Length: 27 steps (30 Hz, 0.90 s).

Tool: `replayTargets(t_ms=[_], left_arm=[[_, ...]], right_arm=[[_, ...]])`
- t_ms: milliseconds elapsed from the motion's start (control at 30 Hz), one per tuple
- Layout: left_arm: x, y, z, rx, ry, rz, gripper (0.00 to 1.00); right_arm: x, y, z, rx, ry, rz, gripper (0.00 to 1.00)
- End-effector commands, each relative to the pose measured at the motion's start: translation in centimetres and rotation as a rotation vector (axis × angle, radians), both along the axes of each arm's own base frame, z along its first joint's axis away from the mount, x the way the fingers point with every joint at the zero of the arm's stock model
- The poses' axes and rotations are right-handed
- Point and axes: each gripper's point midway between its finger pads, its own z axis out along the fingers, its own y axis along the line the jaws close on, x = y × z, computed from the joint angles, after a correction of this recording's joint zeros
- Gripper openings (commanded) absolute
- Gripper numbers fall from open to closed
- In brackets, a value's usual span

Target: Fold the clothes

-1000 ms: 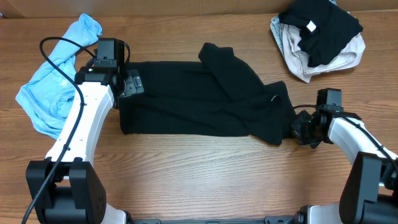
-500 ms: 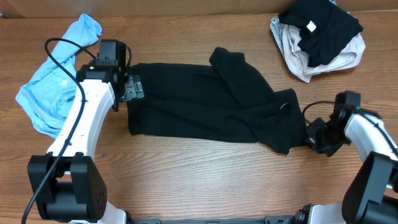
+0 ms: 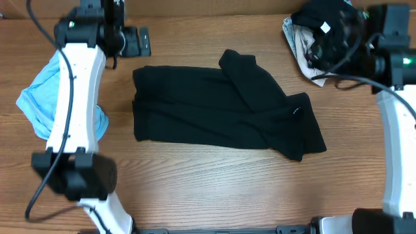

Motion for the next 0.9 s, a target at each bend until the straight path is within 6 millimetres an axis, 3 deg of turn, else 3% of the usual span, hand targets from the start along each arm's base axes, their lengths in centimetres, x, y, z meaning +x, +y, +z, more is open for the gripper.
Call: replayTargets(t_ms=[0,133,300,567,867], left_arm=[[3.0,-0.1,-4.3,-0.006,0.066,-0.049,1.00],[4.9,0.6,-8.6,-0.010,0.115,-0.030,1.00],[6.4,1.2,-13.2,-0.001,0.150,-0.062,1.00],[7.3,0.4,-17.7,-0.018,0.188,-0.110,1.00],[6.0,-1.8,-21.6,-0.051,0.285,-0.153,0.81]], right_arm=[[1.6,1.3,2.7,-0.088,-0.129,0.018,0.81],[3.9,3.7,2.2,-0.078,-0.169,0.063,0.80],[6.2,5.4,-1.9,-0.085,-0.092,0.098,0.80],[9.2,7.4,-8.7,-0.092,0.013,0.139,0.80],[11.7,8.6,-13.4,-0.094,0.049,0.150,0.79]])
